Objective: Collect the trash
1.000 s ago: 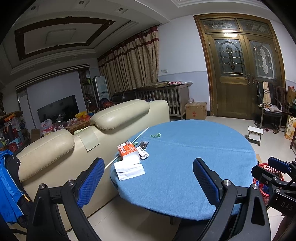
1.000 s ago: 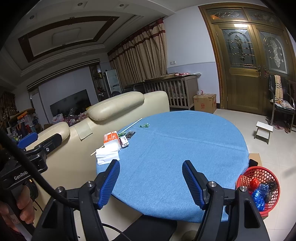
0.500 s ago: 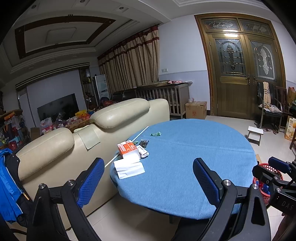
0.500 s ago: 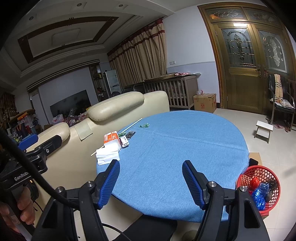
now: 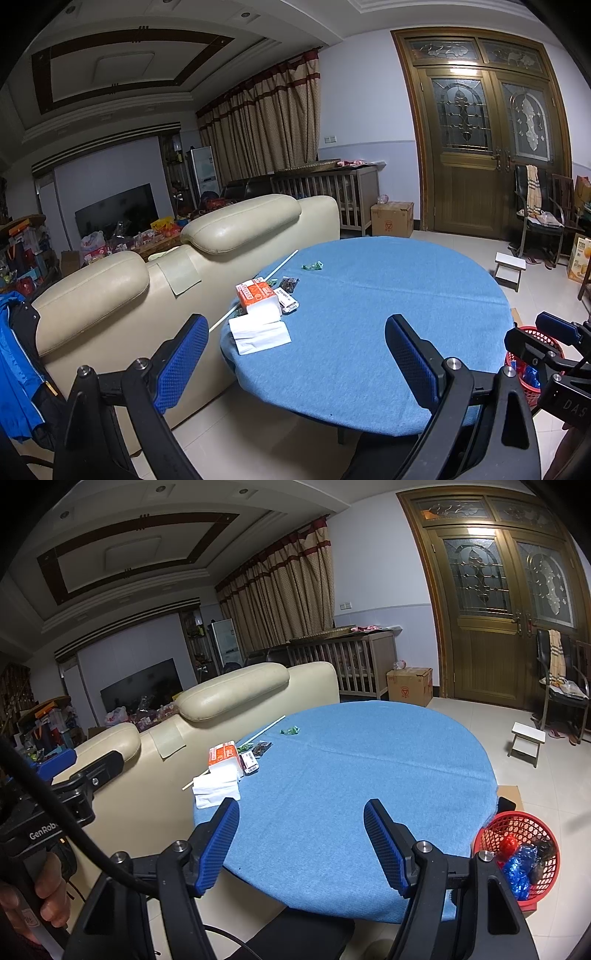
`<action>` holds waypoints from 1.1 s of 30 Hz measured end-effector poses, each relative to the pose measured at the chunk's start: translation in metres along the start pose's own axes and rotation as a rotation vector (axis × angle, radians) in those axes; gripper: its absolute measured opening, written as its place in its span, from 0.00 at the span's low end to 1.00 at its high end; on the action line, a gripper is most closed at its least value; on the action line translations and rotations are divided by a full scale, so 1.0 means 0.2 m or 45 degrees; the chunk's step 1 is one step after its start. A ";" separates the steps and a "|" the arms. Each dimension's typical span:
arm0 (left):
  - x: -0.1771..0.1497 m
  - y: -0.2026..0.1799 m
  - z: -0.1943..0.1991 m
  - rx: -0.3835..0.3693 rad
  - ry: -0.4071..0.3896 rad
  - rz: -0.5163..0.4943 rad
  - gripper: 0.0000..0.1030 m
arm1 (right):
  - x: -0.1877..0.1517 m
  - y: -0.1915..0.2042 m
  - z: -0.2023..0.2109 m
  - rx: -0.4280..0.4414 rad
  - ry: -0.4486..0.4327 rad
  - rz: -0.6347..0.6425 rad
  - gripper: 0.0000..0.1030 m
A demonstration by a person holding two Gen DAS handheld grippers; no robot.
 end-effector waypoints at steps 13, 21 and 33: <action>0.00 0.01 0.00 -0.007 0.001 0.003 0.94 | 0.01 0.01 0.01 0.002 -0.006 0.008 0.71; 0.00 0.02 0.00 -0.007 0.003 0.004 0.94 | 0.01 0.02 0.01 0.002 -0.007 0.010 0.71; -0.01 0.00 0.01 -0.013 0.008 0.004 0.94 | 0.01 0.01 0.01 0.002 -0.009 0.008 0.71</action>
Point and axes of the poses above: each gripper's, at about its wrist camera, not at the fingertips, and z roughly against the way its jaws point, y to its left, x to its top, the point moved 6 cm from there along -z, roughly the way its jaws point, and after that the axes turned 8 degrees about -x, right-handed, at the moved point
